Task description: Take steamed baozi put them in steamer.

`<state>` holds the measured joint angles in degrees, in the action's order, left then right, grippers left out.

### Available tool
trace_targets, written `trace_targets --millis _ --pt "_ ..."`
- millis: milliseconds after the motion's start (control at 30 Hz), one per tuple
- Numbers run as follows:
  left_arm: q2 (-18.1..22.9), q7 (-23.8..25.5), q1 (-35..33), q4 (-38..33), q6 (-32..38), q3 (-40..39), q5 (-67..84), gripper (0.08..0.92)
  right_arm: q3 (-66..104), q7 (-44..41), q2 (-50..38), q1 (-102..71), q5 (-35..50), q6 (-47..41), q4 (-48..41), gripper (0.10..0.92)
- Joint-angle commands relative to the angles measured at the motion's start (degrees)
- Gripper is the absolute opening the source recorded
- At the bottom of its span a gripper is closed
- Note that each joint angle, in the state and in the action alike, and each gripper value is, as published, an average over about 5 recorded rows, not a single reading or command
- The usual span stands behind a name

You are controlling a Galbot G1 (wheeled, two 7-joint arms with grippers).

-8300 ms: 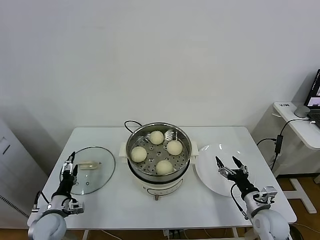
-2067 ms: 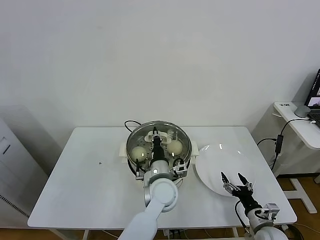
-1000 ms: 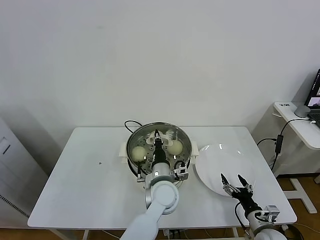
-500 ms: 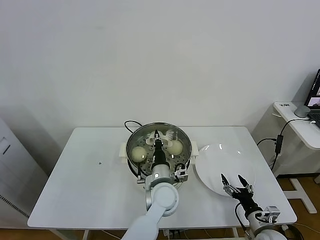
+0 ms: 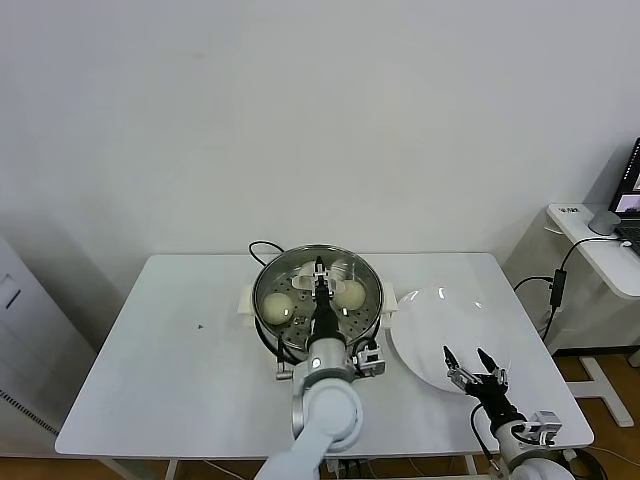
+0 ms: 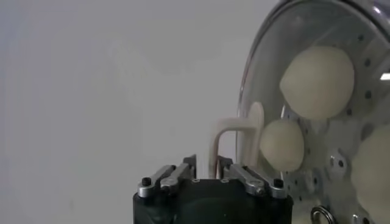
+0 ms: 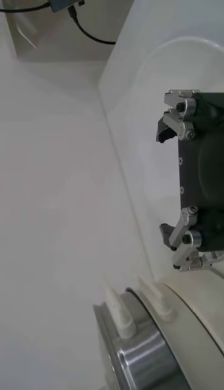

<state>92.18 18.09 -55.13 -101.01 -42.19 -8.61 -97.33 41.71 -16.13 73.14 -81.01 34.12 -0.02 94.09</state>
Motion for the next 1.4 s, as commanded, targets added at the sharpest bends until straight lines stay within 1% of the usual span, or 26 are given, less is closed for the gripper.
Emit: trace_targets --millis 33,167,267,400,500,567,600,667,733,833,967,1067,1200,1400 --pt "1.81 2.83 -4.95 -9.82 -2.81 -0.56 0.50 0.529 0.36 -0.47 0.38 0.31 0.09 0.98 -0.76 0.823" --pt "0.36 3.01 -6.33 -11.88 -2.81 -0.44 0.60 0.651 0.40 0.08 0.37 -0.02 0.00 1.40 -0.38 0.823" --pt "-0.86 3.54 -8.00 -14.73 -2.81 -0.40 0.62 0.736 0.61 0.65 0.86 -0.20 0.02 1.10 0.24 0.823" --pt "-2.64 3.77 -10.74 -18.73 -2.81 0.19 0.82 0.811 0.70 0.77 1.19 -0.26 -0.35 0.94 0.80 0.823" --pt "-4.20 2.02 -13.14 -21.94 -2.81 2.30 3.14 0.821 0.20 0.75 1.24 -0.49 -0.51 1.17 1.79 0.823" --pt "-5.06 0.65 -14.68 -24.07 -2.81 5.35 7.30 0.822 -0.28 0.73 1.23 -0.68 -0.74 1.32 2.72 0.823" --pt "-5.34 0.06 -15.51 -25.02 -1.53 7.69 10.70 0.823 -0.49 0.72 1.24 -0.73 -0.98 1.39 3.20 0.823" --pt "-5.68 -1.47 -17.08 -26.32 3.35 13.75 19.73 0.823 -0.80 0.68 1.31 -0.74 -1.64 1.67 4.03 0.823" --pt "-5.96 -2.94 -18.56 -27.11 10.21 20.86 31.02 0.823 -0.99 0.60 1.39 -0.72 -2.35 2.03 4.86 0.823" --pt "-6.36 -3.96 -20.93 -27.64 17.80 30.11 48.51 0.823 -1.22 0.48 1.39 -0.85 -2.85 2.37 6.07 0.823" --pt "-5.97 -6.57 -24.54 -26.54 25.80 38.62 66.16 0.823 -1.74 0.47 1.31 -1.45 -3.43 2.92 6.97 0.823" --pt "-5.28 -8.69 -27.67 -25.40 30.16 41.46 73.60 0.823 -2.28 0.54 1.24 -2.12 -3.96 3.60 7.08 0.823" --pt "-3.86 -11.47 -31.66 -24.74 33.34 42.38 80.95 0.823 -2.51 0.78 1.42 -3.17 -3.96 4.16 7.30 0.823" --pt "-3.28 -14.31 -35.19 -23.18 38.97 42.50 84.41 0.823 -2.20 1.30 1.37 -4.56 -3.64 5.00 7.53 0.823"
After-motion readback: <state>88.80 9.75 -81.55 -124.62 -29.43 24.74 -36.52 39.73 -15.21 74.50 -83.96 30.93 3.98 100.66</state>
